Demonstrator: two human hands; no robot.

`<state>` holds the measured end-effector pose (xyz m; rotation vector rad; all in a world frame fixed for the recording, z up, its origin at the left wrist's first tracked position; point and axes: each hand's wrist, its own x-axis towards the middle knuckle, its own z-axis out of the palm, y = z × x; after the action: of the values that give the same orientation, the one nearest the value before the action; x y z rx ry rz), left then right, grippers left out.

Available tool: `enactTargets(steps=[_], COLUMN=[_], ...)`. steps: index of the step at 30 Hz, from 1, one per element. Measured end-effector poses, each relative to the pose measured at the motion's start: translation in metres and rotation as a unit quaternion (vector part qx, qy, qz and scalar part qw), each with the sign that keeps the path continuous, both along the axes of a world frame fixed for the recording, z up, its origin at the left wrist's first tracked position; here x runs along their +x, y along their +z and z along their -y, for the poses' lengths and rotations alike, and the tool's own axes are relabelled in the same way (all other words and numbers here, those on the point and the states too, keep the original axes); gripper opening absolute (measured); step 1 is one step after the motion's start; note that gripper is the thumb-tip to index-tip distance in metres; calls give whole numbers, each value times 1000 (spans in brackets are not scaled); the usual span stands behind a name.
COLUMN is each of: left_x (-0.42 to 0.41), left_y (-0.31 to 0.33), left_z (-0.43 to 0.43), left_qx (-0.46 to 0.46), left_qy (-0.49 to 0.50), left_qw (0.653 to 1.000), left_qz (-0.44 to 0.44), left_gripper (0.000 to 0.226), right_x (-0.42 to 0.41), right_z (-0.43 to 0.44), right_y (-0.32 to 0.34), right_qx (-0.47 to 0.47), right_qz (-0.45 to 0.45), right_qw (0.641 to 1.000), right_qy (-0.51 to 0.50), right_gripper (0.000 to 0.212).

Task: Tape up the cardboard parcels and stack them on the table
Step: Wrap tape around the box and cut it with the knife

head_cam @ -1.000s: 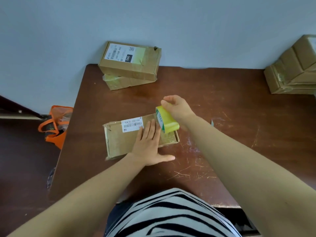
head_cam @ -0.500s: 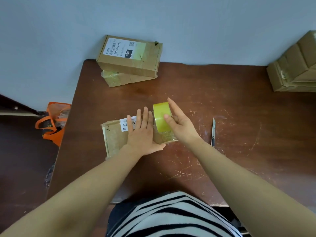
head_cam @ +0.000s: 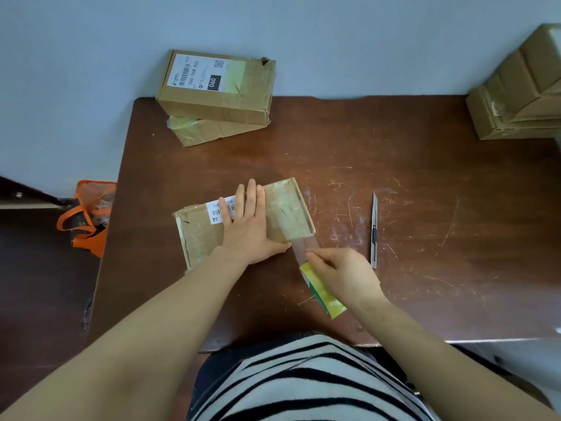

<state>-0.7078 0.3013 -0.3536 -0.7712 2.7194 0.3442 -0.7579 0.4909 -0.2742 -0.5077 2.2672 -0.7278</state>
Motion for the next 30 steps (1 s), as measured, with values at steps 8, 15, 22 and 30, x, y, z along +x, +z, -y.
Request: enactTargets(steps=[8, 15, 22, 30], left_x=[-2, -3, -45, -46], left_y=[7, 25, 8, -3], left_z=[2, 3, -26, -21], left_qx=[46, 103, -20, 4], left_qy=[-8, -20, -34, -30], left_qw=[998, 995, 995, 995], left_qz=[29, 4, -96, -90], left_gripper=[137, 104, 82, 80], right_x=[-6, -6, -11, -9], right_z=[25, 36, 30, 18], right_y=[-6, -11, -17, -26], right_qx=[145, 156, 102, 50], right_qz=[-6, 28, 64, 108], right_qw=[985, 983, 990, 993], right_qy=[96, 98, 76, -11], right_gripper=[33, 27, 32, 43])
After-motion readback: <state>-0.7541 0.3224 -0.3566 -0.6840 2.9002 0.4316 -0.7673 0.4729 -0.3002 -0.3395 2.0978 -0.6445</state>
